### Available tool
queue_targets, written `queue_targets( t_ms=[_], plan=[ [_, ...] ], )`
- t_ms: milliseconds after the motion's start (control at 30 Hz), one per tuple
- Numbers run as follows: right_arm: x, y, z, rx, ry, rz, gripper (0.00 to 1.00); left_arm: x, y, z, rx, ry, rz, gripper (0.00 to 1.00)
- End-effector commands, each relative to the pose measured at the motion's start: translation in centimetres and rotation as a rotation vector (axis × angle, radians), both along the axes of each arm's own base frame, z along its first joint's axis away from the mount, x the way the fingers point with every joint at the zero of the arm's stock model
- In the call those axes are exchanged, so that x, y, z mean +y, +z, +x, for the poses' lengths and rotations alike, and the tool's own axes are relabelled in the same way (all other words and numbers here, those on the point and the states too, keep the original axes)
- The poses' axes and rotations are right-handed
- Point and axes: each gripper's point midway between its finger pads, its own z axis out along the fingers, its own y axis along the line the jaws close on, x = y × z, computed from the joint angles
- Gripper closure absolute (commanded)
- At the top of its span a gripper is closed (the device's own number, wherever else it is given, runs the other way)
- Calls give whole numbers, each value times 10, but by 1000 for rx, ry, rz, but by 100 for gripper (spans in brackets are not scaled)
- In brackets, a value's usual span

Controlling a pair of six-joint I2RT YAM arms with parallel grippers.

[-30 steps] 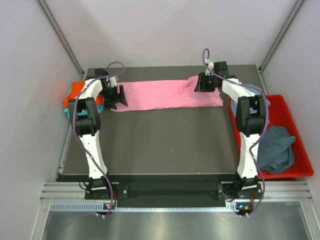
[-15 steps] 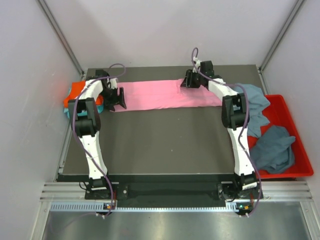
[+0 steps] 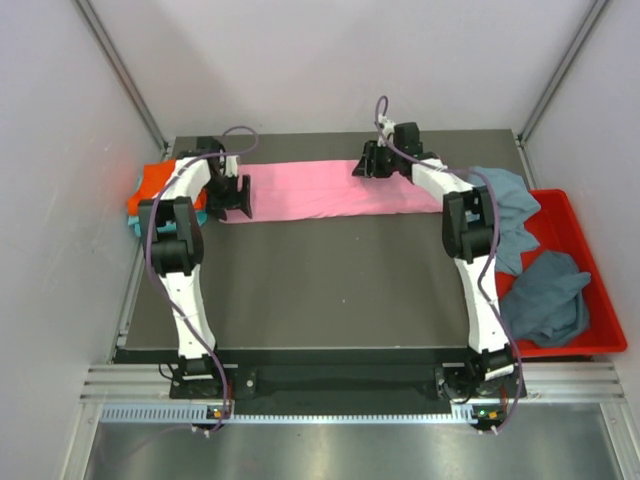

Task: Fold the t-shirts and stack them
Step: Fold the tshirt

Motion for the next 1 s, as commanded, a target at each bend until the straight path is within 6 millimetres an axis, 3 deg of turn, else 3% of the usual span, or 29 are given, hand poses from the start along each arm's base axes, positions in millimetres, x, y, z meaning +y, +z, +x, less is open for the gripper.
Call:
queue_targets(
  t_ms=[0,100,200,300,467,633,833,967],
  plan=[
    [-41,93,9,-170,-39,3,50,13,65,15,-156,26,20,19],
    [-61,108,3,-190,-60,-29,50,18,78,18,-185,46,3,18],
    [-74,112,-7,-191,-74,-62,50,24,77,13,-175,69,-11,18],
    [-81,104,-18,-168,-85,-89,49,29,66,7,-136,88,-25,18],
    [-83,73,-34,-79,-90,-96,49,26,39,5,-70,88,-63,19],
    [-86,44,-39,-8,-99,-107,49,25,20,14,-40,112,-82,21],
    [-95,35,-37,8,-117,-121,49,31,5,22,-29,107,-54,24],
    [-105,24,-38,29,-161,-173,49,27,-3,23,-16,105,-78,33]
  ],
)
